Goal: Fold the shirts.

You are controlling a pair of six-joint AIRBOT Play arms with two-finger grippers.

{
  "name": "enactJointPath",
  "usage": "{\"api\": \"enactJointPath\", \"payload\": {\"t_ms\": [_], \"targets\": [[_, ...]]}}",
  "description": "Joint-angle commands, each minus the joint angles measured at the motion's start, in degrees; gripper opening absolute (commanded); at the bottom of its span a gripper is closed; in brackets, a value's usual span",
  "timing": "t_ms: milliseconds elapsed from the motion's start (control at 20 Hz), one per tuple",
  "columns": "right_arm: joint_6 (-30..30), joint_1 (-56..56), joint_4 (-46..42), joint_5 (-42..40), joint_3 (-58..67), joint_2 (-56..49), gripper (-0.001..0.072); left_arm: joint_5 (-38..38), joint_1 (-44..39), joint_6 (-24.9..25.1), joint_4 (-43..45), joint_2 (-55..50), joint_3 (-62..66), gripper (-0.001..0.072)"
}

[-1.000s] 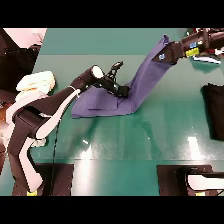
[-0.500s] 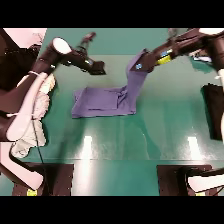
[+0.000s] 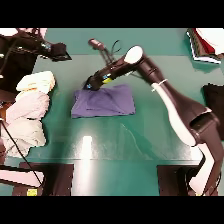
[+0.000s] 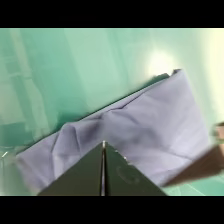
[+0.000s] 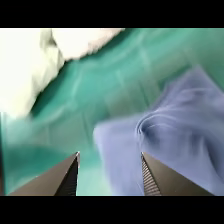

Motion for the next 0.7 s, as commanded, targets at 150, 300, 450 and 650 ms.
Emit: {"api": "enactJointPath", "payload": {"t_ms": [150,300,450,650], "targets": [[-2.1,-3.3,-5.6,-4.2,-7.6,5.7,0.0322,-4.4,3.5,0.1,0.3,3.1,0.2,0.0027],[-2.1,-11.3,-6.8,6.6,-15.7,12.4,0.0323,-6.7,3.3,0.1,-0.1,2.8,0.0,0.0028],[-1.7,-18.8,-6.7,10.8,-26.2,17.8,0.0323,-5.5,3.3,0.2,-2.9,2.8,-5.9,0.0029],[-1.2,-25.6,-5.8,13.2,-36.0,22.2,0.0323,-3.1,0.4,3.1,-4.3,-0.8,-18.1,0.0347]]}}
